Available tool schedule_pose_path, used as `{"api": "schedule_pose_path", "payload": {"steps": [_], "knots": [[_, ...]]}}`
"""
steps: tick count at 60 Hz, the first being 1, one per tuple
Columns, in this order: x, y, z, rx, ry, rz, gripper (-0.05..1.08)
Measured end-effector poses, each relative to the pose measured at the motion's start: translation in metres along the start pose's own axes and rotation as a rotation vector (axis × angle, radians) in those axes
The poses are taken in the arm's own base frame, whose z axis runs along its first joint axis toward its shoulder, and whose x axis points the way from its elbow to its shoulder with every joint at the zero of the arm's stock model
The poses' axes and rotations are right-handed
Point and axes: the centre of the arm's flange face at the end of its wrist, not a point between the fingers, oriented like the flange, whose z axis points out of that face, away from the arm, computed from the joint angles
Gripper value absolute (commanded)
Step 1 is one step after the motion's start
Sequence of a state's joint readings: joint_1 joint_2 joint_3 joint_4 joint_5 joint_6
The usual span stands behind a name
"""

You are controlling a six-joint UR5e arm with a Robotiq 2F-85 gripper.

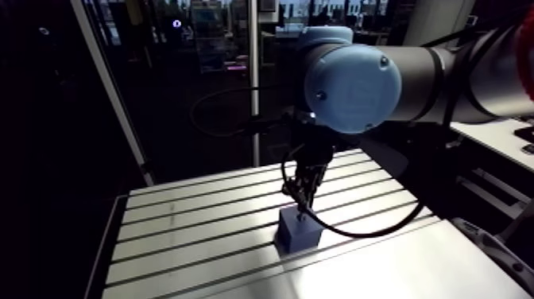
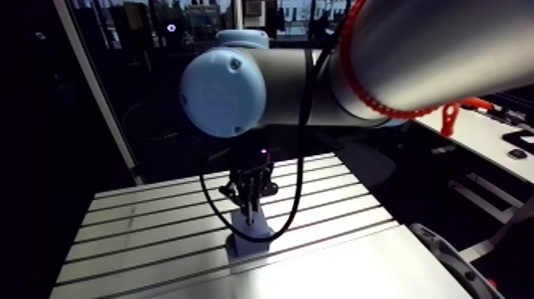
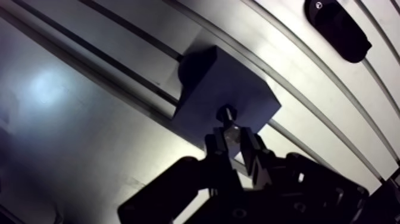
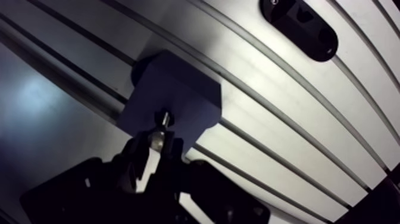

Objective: Pick up the M10 bolt and insert it into the hex recess until seated.

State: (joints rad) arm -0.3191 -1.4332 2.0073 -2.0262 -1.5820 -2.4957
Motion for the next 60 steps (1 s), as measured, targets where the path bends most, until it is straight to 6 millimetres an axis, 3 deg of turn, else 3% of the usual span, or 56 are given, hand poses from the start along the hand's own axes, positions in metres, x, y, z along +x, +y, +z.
{"api": "schedule_pose_path", "payload": {"steps": [35,39,40,41,42,43,44,45,47,48,49,53,60], "knots": [[0.001,0.000,0.002,0.005,-0.001,0.003,1.04],[0.001,0.000,0.002,0.006,-0.001,0.002,0.92],[0.001,0.000,0.002,0.006,-0.001,0.002,0.79],[0.001,0.000,0.002,0.006,-0.001,0.002,0.79],[0.001,0.000,0.003,0.007,-0.001,0.001,0.63],[0.001,0.000,0.003,0.007,-0.001,0.001,0.63],[0.001,0.000,0.003,0.008,-0.001,0.000,0.49],[0.001,-0.001,0.003,0.009,-0.001,0.000,0.49],[0.001,-0.001,0.003,0.010,-0.002,-0.002,0.24],[0.001,-0.002,0.004,0.012,-0.003,-0.004,0.24],[0.001,-0.002,0.004,0.013,-0.004,-0.005,0.14],[0.000,-0.005,0.007,0.021,-0.011,-0.015,0.03],[-0.001,-0.010,0.013,0.033,-0.021,-0.036,0.01]]}}
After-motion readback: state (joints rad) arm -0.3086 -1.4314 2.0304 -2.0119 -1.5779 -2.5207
